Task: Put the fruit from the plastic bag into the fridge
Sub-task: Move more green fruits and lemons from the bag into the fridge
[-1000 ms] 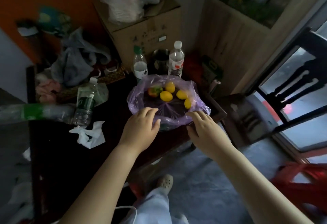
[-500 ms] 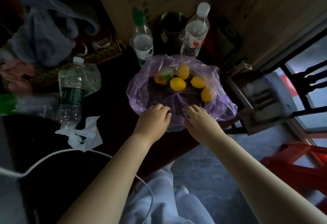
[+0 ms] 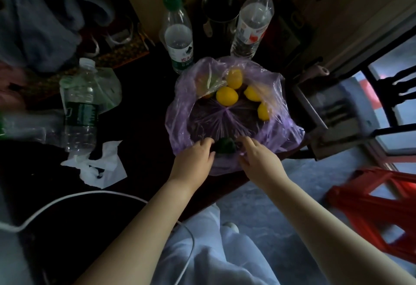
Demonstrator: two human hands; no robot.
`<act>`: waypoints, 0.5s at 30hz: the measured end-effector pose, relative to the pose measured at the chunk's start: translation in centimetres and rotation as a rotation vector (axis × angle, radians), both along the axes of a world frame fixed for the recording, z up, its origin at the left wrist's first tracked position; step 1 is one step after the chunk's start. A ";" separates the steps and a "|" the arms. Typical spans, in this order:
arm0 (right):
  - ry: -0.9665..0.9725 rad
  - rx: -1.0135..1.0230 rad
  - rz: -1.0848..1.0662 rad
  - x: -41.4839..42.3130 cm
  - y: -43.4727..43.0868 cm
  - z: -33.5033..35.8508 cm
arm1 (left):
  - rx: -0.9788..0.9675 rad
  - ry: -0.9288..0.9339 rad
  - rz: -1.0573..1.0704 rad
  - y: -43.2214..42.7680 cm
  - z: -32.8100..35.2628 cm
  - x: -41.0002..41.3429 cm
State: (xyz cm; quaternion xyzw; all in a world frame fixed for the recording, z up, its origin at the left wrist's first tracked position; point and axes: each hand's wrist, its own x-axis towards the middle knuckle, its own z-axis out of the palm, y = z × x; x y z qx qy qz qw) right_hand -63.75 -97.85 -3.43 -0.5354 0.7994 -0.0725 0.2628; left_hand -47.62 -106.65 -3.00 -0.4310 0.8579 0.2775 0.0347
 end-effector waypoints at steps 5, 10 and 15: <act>-0.003 0.024 0.007 0.2 0.3 -0.2 | 0.047 -0.052 0.011 0.5 -0.3 -0.2; -0.019 -0.087 -0.005 -0.8 -0.6 0.4 | 0.001 0.116 -0.009 0.6 -0.1 -1.2; 0.007 -0.200 -0.007 -3.2 -5.0 1.6 | -0.003 0.142 -0.003 0.5 -0.1 -3.4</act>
